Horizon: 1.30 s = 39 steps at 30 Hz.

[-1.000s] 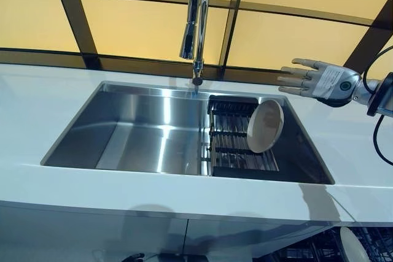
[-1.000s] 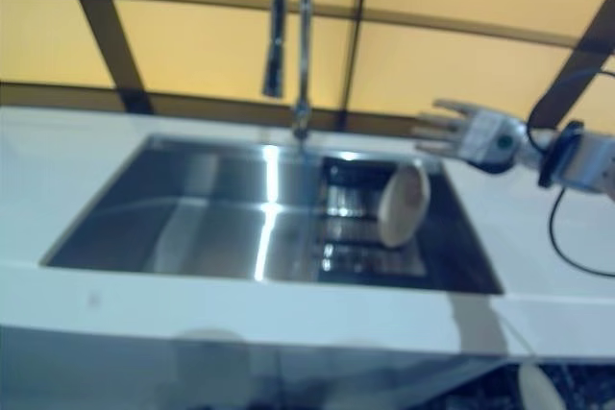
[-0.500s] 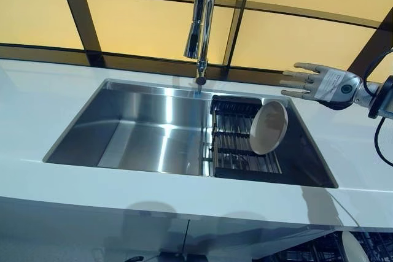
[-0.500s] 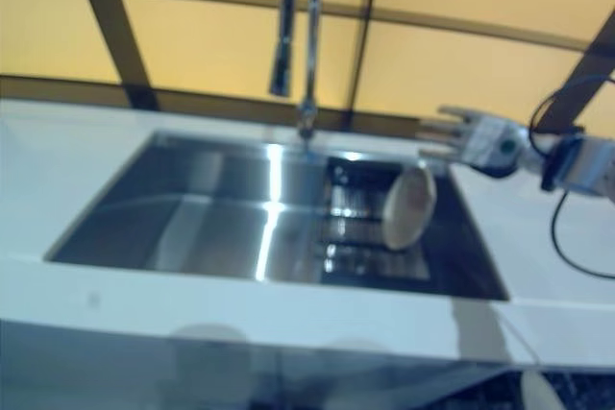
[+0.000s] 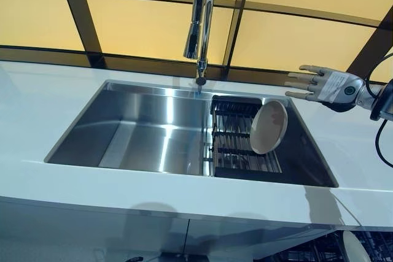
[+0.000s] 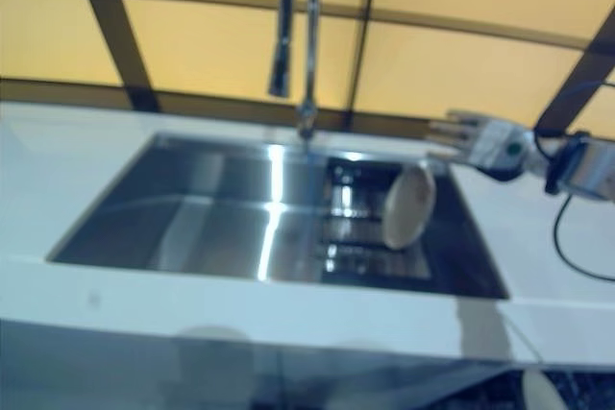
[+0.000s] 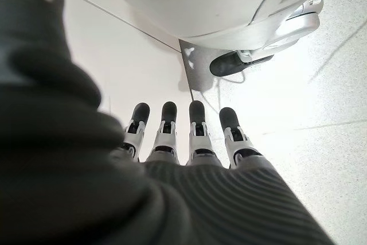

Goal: Take plates into dishwasher

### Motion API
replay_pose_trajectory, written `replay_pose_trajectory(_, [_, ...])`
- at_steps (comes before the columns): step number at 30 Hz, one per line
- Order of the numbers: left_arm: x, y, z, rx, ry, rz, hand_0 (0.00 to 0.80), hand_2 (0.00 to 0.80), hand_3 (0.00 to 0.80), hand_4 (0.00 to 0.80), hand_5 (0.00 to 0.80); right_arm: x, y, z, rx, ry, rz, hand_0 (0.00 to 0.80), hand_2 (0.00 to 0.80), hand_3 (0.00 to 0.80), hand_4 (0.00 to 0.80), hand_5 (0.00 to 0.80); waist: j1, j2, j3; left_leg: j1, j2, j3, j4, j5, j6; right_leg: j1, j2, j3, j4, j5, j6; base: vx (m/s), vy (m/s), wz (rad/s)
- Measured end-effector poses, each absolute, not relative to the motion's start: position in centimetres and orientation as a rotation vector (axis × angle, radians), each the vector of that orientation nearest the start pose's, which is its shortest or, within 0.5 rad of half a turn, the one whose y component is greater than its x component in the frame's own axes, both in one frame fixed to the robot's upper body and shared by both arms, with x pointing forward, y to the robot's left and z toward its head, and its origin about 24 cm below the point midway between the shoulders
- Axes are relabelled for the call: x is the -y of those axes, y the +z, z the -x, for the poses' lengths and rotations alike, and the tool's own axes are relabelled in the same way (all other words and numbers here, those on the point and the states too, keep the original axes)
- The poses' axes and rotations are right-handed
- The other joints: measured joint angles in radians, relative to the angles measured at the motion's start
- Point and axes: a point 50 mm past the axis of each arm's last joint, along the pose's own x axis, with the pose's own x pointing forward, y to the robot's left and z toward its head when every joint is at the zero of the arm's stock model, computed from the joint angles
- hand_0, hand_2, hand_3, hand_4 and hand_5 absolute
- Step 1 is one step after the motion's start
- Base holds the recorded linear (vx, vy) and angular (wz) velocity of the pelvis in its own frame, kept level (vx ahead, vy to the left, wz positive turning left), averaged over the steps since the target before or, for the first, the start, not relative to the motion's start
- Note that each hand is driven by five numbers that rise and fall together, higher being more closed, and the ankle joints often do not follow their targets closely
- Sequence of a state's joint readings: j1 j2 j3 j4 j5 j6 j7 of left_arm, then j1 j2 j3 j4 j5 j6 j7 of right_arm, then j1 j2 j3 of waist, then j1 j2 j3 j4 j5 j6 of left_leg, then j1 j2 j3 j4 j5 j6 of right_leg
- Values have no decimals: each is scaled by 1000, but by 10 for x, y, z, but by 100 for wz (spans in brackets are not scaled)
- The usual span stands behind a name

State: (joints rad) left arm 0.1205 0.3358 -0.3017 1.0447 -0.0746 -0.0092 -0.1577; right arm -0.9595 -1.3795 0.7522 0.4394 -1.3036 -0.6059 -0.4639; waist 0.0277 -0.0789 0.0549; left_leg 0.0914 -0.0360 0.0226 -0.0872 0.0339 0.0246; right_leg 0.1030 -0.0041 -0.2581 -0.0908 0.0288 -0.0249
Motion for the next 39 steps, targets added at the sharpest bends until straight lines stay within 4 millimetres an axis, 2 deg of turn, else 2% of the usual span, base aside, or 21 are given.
replay_pose_trajectory(5, [-237,-156,-73,-1211,-187,-277,0,0,0,0,0,295,218,-309,647,560,2555,0,0,0,0,0,16,0,1,0,0,-1,-1,0,0,0,0,-1,0,0,0,0,0,0])
replay_pose_trajectory(12, [-237,-156,-74,-1207,-179,-264,0,0,0,0,0,282,201,-314,679,584,2490,0,0,0,0,0,17,-1,5,-2,0,-3,-1,0,0,-1,0,-2,0,-1,-1,0,0,0])
replay_pose_trajectory(18, [-237,-156,-74,-1206,-176,-259,0,0,0,0,0,278,197,-317,683,577,2455,0,0,0,0,0,18,1,13,-2,0,-8,0,0,0,0,0,-6,0,-3,-1,0,0,0])
replay_pose_trajectory(32, [-237,-155,-77,-1187,-180,-262,0,0,0,0,0,282,191,-319,610,549,2454,0,0,0,0,0,25,2,35,-16,-1,-26,2,4,-4,-5,0,-25,1,-6,-4,7,-12,4])
replay_pose_trajectory(39, [-237,-153,-83,-1170,-187,-271,0,0,0,0,0,281,185,-321,580,537,2431,0,0,0,0,0,41,-3,54,-17,-1,-28,2,5,-5,-6,1,-26,1,-10,-1,0,0,0])
